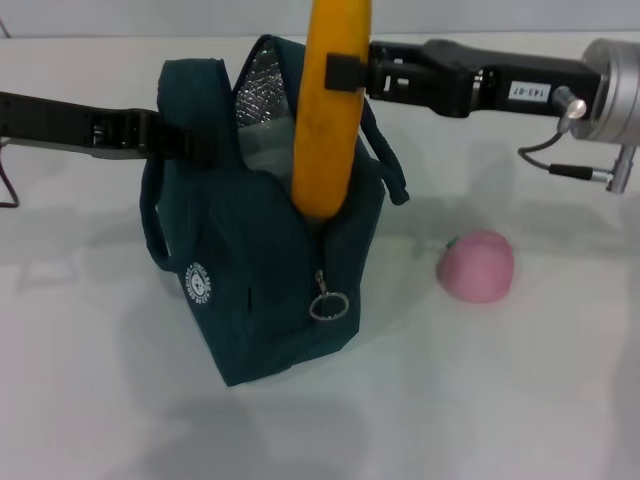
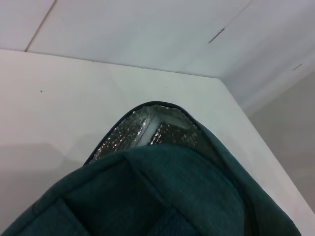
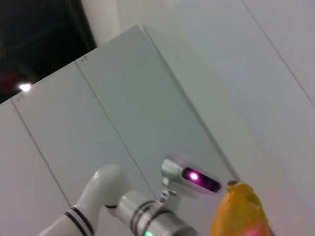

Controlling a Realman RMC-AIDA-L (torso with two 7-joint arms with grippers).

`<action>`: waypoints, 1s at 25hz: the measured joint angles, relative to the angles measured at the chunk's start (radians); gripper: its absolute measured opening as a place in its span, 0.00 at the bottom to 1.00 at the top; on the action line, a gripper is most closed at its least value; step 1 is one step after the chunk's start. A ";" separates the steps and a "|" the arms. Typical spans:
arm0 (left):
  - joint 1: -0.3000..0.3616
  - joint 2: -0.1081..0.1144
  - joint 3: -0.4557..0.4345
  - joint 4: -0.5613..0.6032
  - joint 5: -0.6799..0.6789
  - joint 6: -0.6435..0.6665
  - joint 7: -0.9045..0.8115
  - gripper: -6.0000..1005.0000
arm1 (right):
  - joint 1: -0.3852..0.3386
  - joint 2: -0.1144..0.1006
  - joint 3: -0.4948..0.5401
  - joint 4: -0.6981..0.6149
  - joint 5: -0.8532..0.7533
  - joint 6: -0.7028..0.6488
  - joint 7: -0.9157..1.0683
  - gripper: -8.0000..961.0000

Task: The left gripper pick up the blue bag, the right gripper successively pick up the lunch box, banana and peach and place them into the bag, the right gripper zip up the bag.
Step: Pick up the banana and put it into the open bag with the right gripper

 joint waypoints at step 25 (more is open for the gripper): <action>-0.008 -0.001 0.000 -0.023 -0.007 -0.006 0.004 0.04 | -0.006 0.007 -0.204 0.079 0.133 0.157 -0.056 0.55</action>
